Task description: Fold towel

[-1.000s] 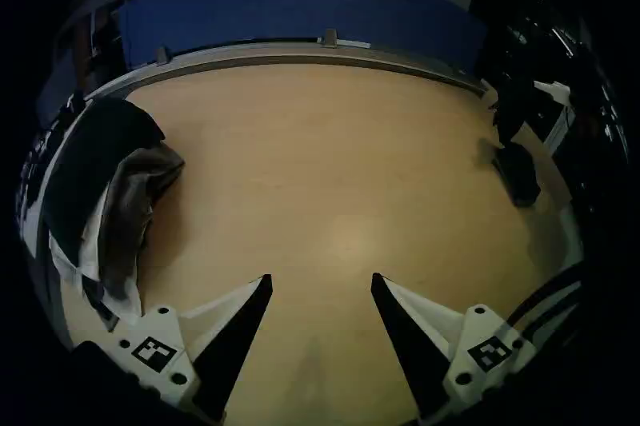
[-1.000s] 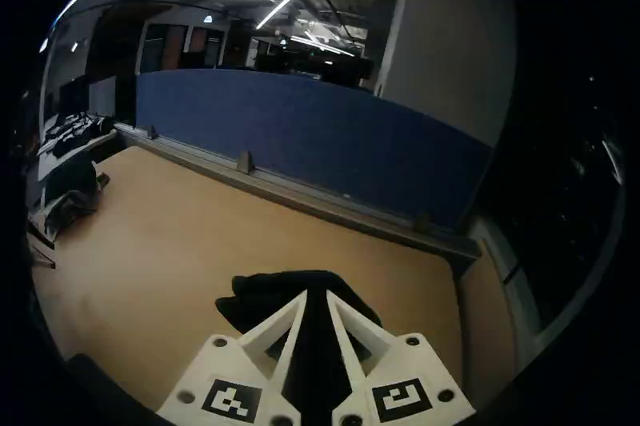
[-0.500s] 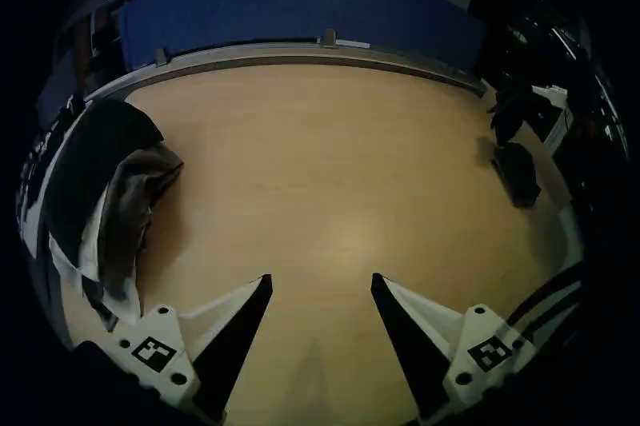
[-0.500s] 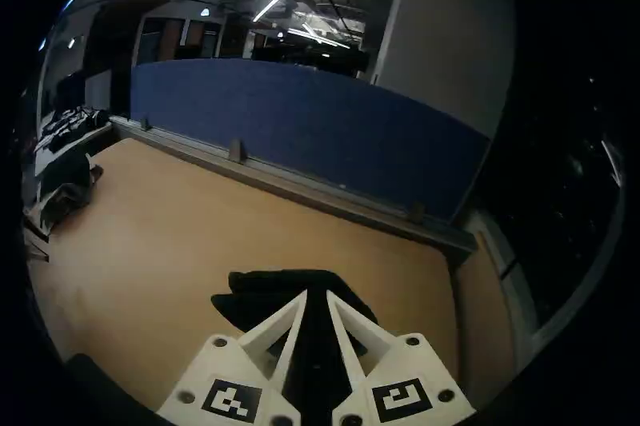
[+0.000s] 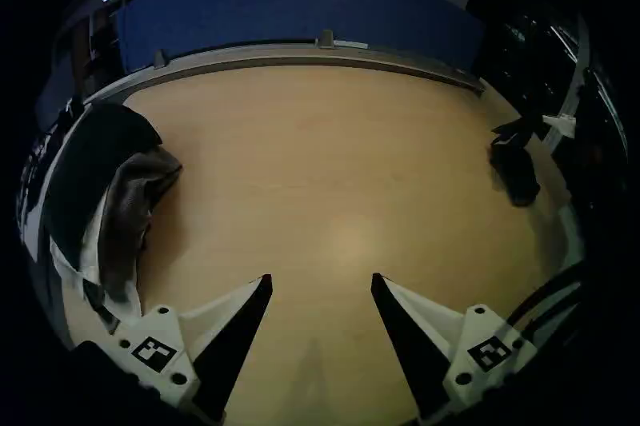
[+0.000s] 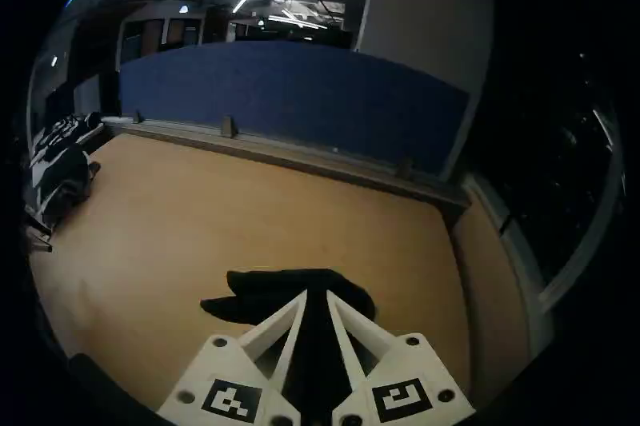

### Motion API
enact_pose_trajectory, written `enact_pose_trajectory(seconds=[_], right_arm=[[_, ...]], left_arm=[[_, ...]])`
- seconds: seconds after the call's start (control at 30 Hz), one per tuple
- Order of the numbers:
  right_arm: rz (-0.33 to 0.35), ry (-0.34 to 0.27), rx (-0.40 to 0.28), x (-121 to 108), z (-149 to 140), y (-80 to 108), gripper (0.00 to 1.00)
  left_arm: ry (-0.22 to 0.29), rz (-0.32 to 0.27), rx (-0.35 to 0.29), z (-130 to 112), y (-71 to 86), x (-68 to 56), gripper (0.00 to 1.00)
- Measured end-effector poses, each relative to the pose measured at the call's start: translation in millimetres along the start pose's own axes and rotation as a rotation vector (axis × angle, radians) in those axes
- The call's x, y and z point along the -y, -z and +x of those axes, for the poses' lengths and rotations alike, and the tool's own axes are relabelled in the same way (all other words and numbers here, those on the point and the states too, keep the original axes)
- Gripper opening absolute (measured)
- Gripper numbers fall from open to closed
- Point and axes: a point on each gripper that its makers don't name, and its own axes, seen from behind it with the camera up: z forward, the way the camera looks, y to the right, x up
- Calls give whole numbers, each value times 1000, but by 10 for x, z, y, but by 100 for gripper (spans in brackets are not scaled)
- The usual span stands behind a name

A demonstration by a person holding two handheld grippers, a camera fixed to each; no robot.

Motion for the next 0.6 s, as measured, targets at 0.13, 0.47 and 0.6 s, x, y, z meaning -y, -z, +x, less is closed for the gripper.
enact_pose_trajectory(seconds=[0.13, 0.47, 0.6], right_arm=[[-15, -28, 35, -67, -299, 106, 1], [-64, -81, 109, -260, -883, 273, 1], [-81, -102, 139, -296, -1092, 299, 1]], left_arm=[[-3, -2, 2, -17, -2, -22, 92], [-20, -3, 6, -32, 4, -57, 92], [-26, -3, 7, -35, 12, -77, 92]])
